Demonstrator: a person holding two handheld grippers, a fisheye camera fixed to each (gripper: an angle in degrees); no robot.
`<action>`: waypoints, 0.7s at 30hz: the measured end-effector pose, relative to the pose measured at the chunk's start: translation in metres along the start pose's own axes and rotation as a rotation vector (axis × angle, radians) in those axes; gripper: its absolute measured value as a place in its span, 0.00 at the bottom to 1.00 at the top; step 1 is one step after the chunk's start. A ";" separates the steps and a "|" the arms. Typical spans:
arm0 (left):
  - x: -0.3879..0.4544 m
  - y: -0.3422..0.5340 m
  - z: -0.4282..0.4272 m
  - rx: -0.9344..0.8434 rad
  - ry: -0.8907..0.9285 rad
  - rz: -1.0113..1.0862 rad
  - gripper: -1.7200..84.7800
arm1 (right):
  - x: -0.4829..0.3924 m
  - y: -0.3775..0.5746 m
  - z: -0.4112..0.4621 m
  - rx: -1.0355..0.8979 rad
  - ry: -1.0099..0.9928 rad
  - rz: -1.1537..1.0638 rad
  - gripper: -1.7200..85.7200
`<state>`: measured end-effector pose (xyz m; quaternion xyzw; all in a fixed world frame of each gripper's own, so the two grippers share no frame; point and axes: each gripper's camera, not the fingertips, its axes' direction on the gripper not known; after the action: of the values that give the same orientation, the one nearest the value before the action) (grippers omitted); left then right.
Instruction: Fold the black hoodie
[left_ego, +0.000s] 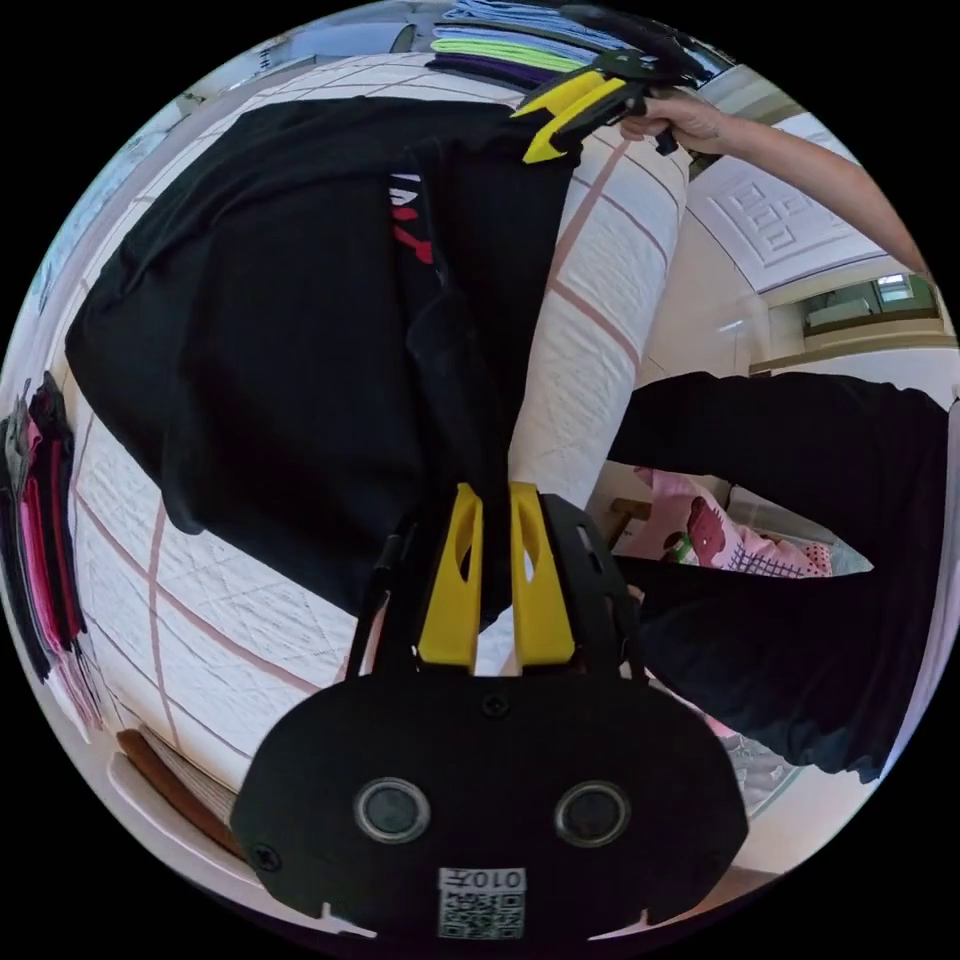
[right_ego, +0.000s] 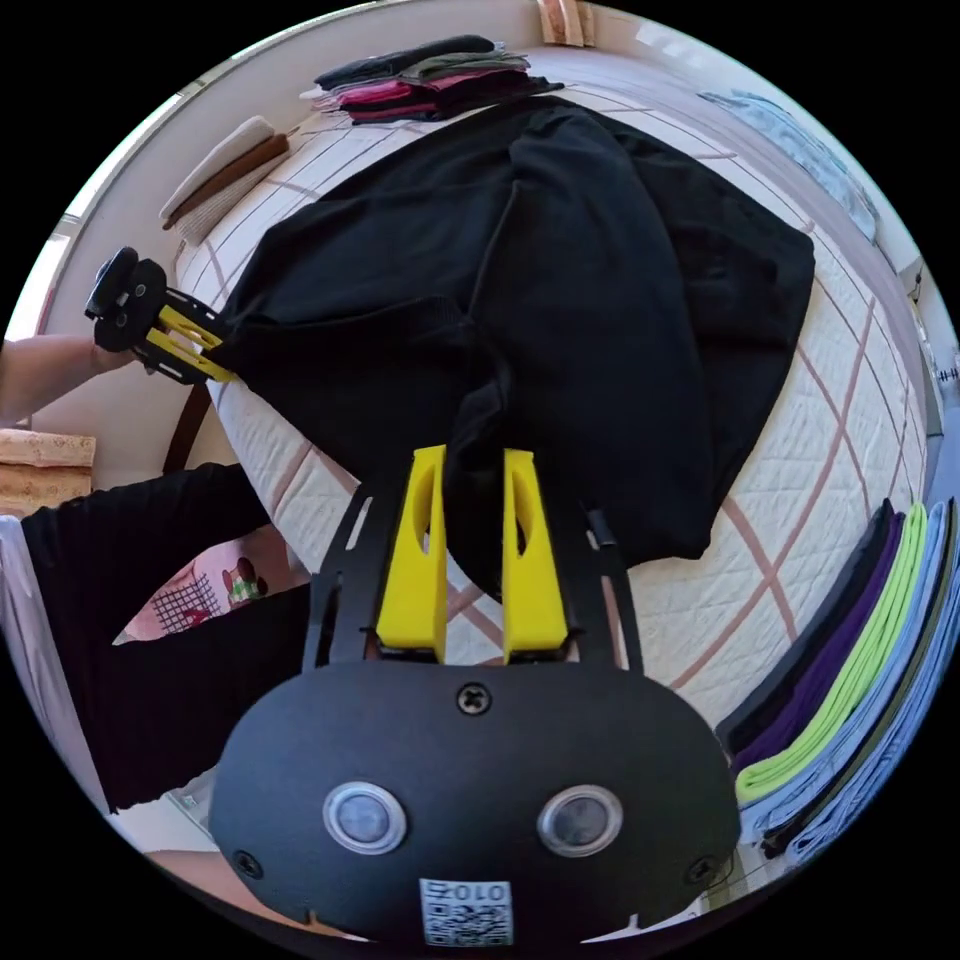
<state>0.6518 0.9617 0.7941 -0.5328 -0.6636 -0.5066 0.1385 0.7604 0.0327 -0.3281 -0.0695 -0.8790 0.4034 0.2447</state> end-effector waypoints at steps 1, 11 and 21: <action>0.002 -0.003 -0.002 -0.016 -0.038 -0.004 0.04 | 0.000 -0.003 0.001 -0.012 0.014 -0.020 0.09; 0.002 0.009 -0.072 -0.019 -0.110 0.108 0.02 | 0.004 0.091 -0.089 -0.002 -0.115 -0.248 0.07; 0.045 0.010 -0.117 -0.156 -0.063 0.232 0.02 | -0.040 0.186 -0.114 -0.092 -0.241 -0.189 0.07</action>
<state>0.6011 0.8906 0.8838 -0.6309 -0.5602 -0.5200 0.1333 0.8368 0.2204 -0.4176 0.0514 -0.9222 0.3432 0.1707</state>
